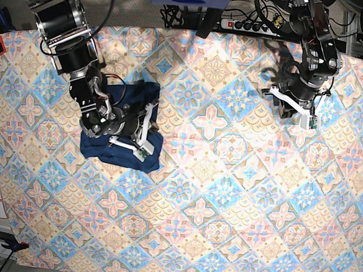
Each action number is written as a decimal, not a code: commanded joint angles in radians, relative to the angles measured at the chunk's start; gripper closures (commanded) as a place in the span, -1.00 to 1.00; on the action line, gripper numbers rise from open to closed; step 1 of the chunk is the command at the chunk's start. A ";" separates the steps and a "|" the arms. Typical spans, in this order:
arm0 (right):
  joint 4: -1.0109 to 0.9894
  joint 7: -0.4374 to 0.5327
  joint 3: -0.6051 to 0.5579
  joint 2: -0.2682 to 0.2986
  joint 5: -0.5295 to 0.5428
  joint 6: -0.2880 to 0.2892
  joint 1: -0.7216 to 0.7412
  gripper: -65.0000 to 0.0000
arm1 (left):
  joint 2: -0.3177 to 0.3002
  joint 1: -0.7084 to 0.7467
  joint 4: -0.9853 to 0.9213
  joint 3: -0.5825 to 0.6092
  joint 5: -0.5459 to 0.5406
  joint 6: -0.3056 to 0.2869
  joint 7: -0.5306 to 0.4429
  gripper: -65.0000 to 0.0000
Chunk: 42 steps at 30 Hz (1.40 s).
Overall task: Fold the T-shirt properly
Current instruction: 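Tuck and smooth the bundle edges with the right gripper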
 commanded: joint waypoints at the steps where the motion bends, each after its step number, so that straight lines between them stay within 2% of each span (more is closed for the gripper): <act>1: -0.021 -0.056 0.008 0.041 -0.080 -0.056 0.016 1.00 | -0.005 -0.005 0.016 -0.002 -0.007 -0.003 -0.016 1.00; 10: -0.040 -0.048 0.008 0.062 -0.080 -0.054 0.048 1.00 | -0.005 -0.005 0.016 -0.002 -0.007 -0.003 -0.016 1.00; 13: 0.034 -0.056 0.008 0.062 -0.080 -0.054 0.037 1.00 | -0.005 -0.006 0.016 -0.002 -0.007 -0.003 -0.016 1.00; 20: 0.321 -0.152 0.010 0.062 -0.077 -0.054 -0.087 1.00 | -0.005 -0.006 0.016 -0.002 -0.007 -0.003 -0.016 1.00; 25: 0.404 -0.177 0.010 0.056 -0.077 -0.054 -0.156 1.00 | -0.005 -0.006 0.016 -0.002 -0.007 -0.003 -0.016 1.00; 36: 0.371 -0.172 0.013 0.061 -0.080 -0.054 -0.205 1.00 | -0.005 -0.008 0.016 -0.002 -0.007 -0.003 -0.017 1.00; 42: 0.292 -0.165 0.150 0.061 -0.080 -0.054 -0.205 1.00 | -0.005 -0.009 0.016 -0.002 -0.007 -0.005 -0.017 1.00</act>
